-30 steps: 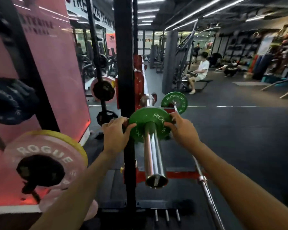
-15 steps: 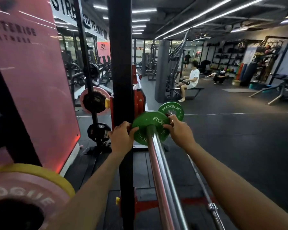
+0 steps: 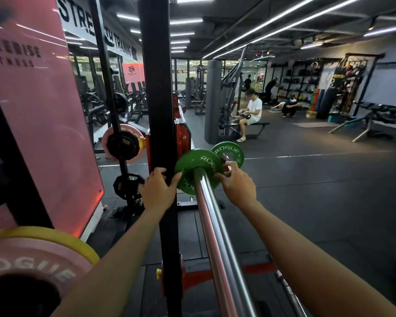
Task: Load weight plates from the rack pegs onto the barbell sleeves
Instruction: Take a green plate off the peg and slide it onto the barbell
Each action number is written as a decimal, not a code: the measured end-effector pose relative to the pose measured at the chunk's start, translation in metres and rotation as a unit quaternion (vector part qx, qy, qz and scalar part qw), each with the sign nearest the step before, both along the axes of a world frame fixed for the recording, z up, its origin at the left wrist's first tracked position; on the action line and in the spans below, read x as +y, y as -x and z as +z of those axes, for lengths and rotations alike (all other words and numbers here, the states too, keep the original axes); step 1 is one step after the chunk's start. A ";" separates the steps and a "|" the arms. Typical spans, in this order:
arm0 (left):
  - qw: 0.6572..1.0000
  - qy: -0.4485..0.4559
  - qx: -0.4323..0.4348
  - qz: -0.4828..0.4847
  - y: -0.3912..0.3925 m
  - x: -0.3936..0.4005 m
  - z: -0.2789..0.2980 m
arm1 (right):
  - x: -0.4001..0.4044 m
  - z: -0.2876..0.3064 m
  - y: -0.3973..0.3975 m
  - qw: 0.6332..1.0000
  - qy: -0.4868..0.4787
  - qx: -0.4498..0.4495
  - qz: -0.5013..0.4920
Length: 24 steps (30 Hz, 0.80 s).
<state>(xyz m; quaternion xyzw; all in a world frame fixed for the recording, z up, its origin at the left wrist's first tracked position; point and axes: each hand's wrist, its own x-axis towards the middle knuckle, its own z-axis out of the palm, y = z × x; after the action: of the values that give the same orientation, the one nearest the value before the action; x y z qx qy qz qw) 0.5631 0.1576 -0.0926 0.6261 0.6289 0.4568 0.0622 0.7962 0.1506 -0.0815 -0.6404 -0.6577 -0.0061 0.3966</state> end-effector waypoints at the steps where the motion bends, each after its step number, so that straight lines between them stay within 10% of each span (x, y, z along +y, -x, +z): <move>1: 1.000 -0.012 0.006 0.007 0.001 -0.011 -0.004 | -0.012 -0.003 -0.002 1.000 -0.014 -0.006 0.003; 24: 0.966 -0.092 0.237 0.045 -0.014 -0.338 0.033 | -0.323 0.038 -0.021 0.995 -0.084 -0.033 0.043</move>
<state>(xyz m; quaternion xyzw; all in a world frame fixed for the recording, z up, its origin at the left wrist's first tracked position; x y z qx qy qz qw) 0.5770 -0.1800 -0.0599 0.6906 0.6084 0.3534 -0.1673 0.8174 -0.1728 -0.0435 -0.5754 -0.6944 -0.0656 0.4271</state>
